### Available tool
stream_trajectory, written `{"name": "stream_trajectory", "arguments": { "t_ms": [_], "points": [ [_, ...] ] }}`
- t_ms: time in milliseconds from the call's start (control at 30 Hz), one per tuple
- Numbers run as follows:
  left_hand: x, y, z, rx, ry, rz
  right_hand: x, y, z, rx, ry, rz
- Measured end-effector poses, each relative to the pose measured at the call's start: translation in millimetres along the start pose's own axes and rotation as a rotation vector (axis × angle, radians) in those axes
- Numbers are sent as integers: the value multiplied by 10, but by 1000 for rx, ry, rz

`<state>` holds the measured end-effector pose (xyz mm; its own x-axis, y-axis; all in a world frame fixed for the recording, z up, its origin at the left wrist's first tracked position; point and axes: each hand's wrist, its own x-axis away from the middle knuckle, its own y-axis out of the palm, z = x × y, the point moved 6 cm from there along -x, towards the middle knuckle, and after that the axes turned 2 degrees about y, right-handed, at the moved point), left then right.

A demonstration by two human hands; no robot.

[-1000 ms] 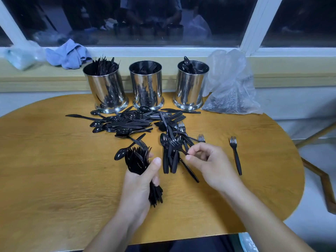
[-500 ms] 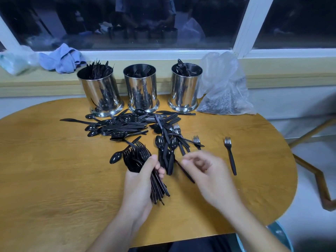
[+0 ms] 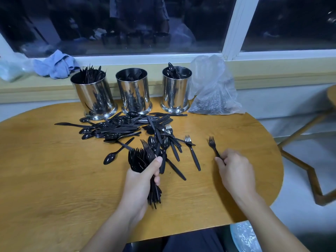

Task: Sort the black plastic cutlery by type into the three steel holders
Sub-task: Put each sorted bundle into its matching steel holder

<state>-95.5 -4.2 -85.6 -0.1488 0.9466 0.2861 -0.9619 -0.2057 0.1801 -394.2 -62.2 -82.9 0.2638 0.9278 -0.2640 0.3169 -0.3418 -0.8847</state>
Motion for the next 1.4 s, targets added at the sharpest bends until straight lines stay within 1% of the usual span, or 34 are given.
{"name": "stream_trajectory", "arguments": {
  "t_ms": [133, 200, 300, 367, 467, 633, 833, 933, 1000, 1067, 1133, 1233, 1300, 1367, 1400],
  "points": [
    [14, -2, -16, -65, 24, -31, -13, -17, 0, 94, 22, -69],
    [12, -10, -42, -89, 43, -46, -13, -16, -61, 24, 6, -87],
    [-10, -25, -73, -106, 61, -68, -7, 42, -279, -171, -22, -134],
    [-25, -39, -77, -105, 62, -72, 7, 114, -471, -211, -53, -164],
    [-25, -66, -64, -97, 76, -76, 7, 202, -654, -140, -97, -136],
    [18, -79, -31, -82, 74, -75, 47, 232, -761, 4, -134, -121],
    [14, -79, -26, -54, 77, -91, 6, 236, -813, 118, -153, -178],
    [-4, -84, -26, -37, 84, -98, 10, 229, -812, 258, -168, -214],
    [-9, -77, -31, -22, 91, -94, 39, 226, -766, 270, -174, -229],
    [-6, -70, -26, -20, 96, -87, 80, 231, -690, 165, -165, -242],
    [-9, -67, -20, -14, 91, -75, 133, 251, -653, -11, -157, -271],
    [-12, -54, -11, 30, 75, -30, 255, 268, -718, -431, -116, -378],
    [-14, -44, -25, 72, 65, 4, 389, 220, -886, -658, -130, -471],
    [-6, -14, -47, 150, 42, 4, 554, 181, -1102, -768, -169, -585],
    [1, 13, -45, 210, 32, -8, 628, 175, -1205, -777, -192, -619]
  ]
}}
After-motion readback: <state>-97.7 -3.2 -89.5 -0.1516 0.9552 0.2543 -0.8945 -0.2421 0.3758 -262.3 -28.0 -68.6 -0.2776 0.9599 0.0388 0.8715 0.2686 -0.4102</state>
